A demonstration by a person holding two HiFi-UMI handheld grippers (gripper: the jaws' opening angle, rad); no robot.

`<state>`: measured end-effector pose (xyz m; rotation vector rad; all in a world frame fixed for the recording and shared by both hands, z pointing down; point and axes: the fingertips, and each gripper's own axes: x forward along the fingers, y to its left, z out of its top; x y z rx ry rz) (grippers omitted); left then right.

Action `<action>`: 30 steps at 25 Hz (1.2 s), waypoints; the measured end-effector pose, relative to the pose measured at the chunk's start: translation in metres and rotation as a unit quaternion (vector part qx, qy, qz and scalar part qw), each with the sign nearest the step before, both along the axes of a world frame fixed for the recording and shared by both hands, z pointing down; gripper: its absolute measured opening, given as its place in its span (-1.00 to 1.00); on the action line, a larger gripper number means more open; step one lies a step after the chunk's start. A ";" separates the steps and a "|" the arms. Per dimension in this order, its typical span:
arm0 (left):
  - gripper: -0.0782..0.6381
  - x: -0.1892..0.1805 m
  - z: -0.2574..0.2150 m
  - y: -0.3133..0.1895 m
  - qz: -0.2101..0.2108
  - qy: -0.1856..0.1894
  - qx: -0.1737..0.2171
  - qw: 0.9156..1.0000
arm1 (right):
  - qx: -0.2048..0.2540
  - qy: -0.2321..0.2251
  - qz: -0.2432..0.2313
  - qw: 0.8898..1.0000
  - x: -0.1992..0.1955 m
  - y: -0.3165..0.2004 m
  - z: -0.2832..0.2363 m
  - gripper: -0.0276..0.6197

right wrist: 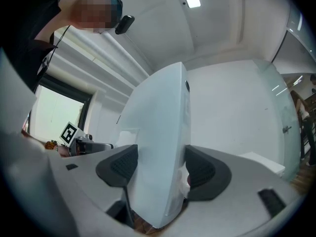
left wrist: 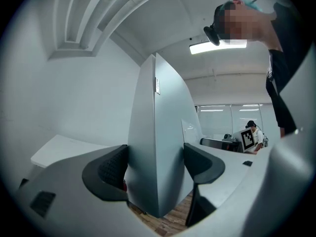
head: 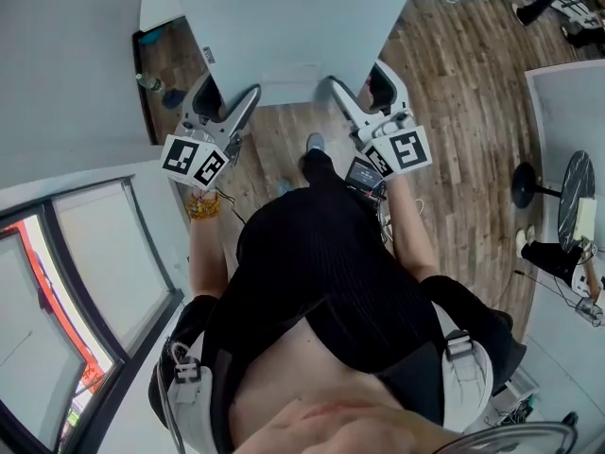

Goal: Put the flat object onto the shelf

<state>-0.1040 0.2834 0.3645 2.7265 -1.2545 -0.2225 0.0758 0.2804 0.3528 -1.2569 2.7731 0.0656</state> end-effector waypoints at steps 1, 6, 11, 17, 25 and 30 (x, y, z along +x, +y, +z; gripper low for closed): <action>0.16 0.003 0.000 -0.010 0.000 0.000 -0.001 1.000 | 0.001 0.001 0.001 1.000 0.003 -0.010 0.000 -0.02; 0.16 0.014 0.009 -0.052 -0.001 0.004 -0.004 1.000 | 0.002 0.006 0.000 1.000 0.013 -0.052 0.006 -0.02; 0.16 0.046 0.004 -0.112 -0.005 0.000 -0.010 1.000 | -0.002 0.001 -0.004 1.000 0.046 -0.114 0.003 -0.02; 0.16 0.064 0.000 -0.157 -0.022 -0.005 -0.009 1.000 | -0.001 -0.001 -0.021 1.000 0.063 -0.164 0.000 -0.02; 0.16 0.061 0.008 -0.226 -0.042 -0.005 -0.022 0.999 | -0.009 -0.003 -0.036 0.999 0.059 -0.241 0.008 -0.02; 0.16 0.048 0.015 -0.274 -0.039 -0.005 -0.024 0.999 | -0.010 0.003 -0.033 0.999 0.046 -0.288 0.014 -0.02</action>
